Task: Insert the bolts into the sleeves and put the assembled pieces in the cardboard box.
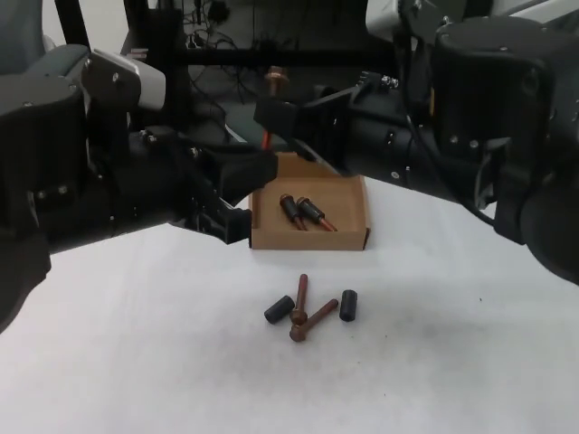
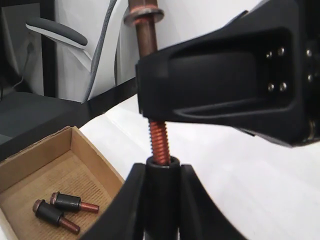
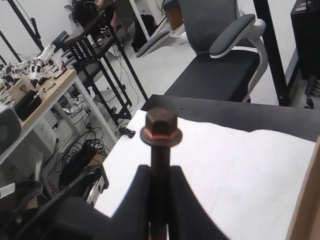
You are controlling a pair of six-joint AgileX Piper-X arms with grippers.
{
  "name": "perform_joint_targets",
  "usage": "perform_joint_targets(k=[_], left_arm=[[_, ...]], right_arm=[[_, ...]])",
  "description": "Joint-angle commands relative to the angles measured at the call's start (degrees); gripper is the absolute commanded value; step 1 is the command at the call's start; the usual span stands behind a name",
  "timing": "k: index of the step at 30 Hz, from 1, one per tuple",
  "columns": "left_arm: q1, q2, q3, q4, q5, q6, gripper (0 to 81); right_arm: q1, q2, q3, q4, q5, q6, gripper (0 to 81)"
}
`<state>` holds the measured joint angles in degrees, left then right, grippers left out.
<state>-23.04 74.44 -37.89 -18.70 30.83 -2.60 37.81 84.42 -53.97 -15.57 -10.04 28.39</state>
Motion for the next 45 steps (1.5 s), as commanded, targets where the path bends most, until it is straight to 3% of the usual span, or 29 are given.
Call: perform_joint_targets(k=[1, 10, 21, 23, 24, 26, 27, 28, 38, 45], left_arm=[[-0.2, 0.0, -0.7, -1.3, -1.2, 0.4, 1.7], [-0.2, 0.0, -0.7, -2.0, -4.3, 0.4, 1.7], [-0.2, 0.0, -0.7, -2.2, -4.3, 0.4, 1.7], [-0.2, 0.0, -0.7, -2.2, -4.3, 0.4, 1.7], [-0.2, 0.0, -0.7, -2.2, -4.3, 0.4, 1.7], [-0.2, 0.0, -0.7, -2.2, -4.3, 0.4, 1.7], [-0.2, 0.0, -0.7, -2.2, -4.3, 0.4, 1.7], [-0.2, 0.0, -0.7, -2.2, -4.3, 0.4, 1.7], [-0.2, 0.0, -0.7, -4.3, -4.3, 0.4, 1.7], [0.3, 0.0, -0.7, -1.2, -4.3, 2.6, 1.7]], right_arm=[[1.3, -0.8, -0.6, -0.6, 3.0, 0.0, 0.4], [4.6, -0.8, -0.6, 1.0, 5.0, -0.6, 0.4], [5.2, -1.6, -0.6, 5.5, 2.8, -1.1, 0.1], [5.2, -1.6, -0.6, 5.4, 2.2, -3.0, 5.6], [5.2, -1.6, -0.6, 5.4, 1.7, -3.3, 13.6], [5.2, -1.6, -0.6, 5.4, 1.0, -3.3, 36.4], [5.2, -1.6, -0.6, 5.4, 1.1, -3.3, 56.0], [5.2, -1.6, -0.6, 5.4, 1.1, -3.0, 70.0], [5.2, -1.6, -0.9, 5.4, 1.2, -2.5, 70.0], [2.8, -3.0, -0.9, 5.9, 2.1, -2.7, 70.0]])
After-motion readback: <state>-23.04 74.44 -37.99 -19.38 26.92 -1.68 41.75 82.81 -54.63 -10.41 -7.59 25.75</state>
